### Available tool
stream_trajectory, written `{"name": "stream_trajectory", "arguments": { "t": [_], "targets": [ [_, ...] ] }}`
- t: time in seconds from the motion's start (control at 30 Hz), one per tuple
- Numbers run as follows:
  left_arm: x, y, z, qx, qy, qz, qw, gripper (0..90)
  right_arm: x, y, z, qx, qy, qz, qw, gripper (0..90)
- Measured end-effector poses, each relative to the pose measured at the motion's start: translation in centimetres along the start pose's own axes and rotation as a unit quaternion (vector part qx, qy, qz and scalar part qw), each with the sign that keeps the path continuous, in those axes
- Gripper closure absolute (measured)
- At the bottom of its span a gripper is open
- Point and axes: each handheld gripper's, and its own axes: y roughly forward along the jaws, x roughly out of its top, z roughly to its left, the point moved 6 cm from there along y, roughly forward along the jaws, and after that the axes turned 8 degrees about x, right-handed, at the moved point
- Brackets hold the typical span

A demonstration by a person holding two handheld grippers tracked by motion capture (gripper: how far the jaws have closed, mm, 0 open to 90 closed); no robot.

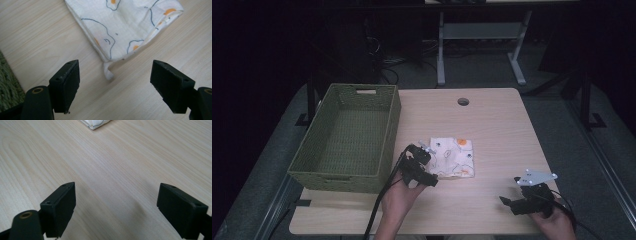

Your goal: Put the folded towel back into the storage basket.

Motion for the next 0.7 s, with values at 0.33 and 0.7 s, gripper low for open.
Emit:
{"name": "stream_trajectory", "arguments": {
  "t": [0.33,0.7],
  "targets": [
    [0.6,0.0,0.5,0.005,0.005,0.006,1.0,23.9,0.0,0.0,0.0,0.001,-0.002,-0.001,1.0,15.3],
    [3.3,1.0,0.6,0.006,0.02,0.022,0.9995,24.1,0.2,0.2,-0.1,0.006,-0.001,-0.003,1.0,15.3]
  ]
}}
